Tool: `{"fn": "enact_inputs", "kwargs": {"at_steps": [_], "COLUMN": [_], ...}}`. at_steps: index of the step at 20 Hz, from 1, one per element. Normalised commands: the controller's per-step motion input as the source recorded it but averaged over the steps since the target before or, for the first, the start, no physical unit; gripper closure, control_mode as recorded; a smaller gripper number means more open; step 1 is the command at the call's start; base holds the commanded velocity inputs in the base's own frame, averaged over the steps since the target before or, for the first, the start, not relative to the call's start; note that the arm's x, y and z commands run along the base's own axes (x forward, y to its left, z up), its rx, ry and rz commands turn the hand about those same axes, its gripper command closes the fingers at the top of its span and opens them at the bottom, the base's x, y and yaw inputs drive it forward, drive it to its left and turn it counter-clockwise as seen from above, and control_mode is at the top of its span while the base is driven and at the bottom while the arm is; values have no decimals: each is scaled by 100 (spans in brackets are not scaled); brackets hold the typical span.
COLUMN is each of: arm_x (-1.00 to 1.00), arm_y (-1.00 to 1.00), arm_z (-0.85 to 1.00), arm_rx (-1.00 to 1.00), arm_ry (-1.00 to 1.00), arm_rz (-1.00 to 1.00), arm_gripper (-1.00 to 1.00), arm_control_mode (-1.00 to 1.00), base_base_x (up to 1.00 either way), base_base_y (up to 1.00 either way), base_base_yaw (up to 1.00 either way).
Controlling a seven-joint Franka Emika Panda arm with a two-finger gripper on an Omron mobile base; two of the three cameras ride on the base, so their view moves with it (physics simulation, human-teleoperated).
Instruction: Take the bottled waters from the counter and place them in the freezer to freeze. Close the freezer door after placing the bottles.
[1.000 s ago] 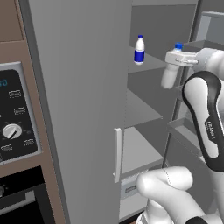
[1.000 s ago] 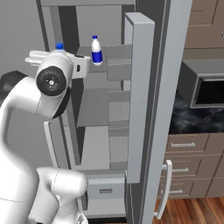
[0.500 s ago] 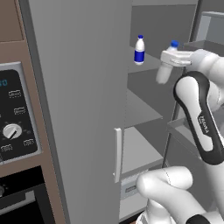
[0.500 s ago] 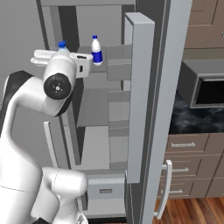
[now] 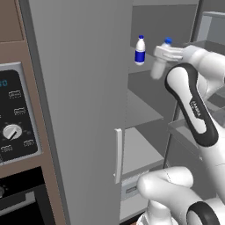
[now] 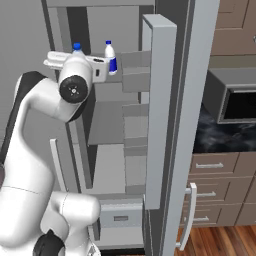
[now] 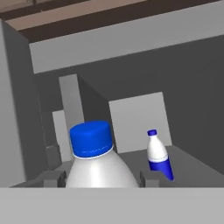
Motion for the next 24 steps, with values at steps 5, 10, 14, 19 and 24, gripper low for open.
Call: {"fn": "enact_inputs", "kwargs": {"at_steps": [5, 10, 14, 19, 24], "arm_x": [23, 28, 42, 45, 33], "arm_y": [20, 16, 2, 0, 0], "arm_z": [0, 0, 0, 0, 0], "arm_rx": [-6, 0, 0, 0, 0], "arm_ry": [0, 0, 0, 0, 0], "arm_rz": [1, 0, 0, 0, 0], "arm_gripper": [100, 100, 100, 100, 100], "arm_control_mode": [-100, -100, -100, -100, -100], "base_base_x": [0, 0, 0, 0, 0], "base_base_y": [0, 0, 0, 0, 0], "base_base_yaw": [0, 0, 0, 0, 0]}}
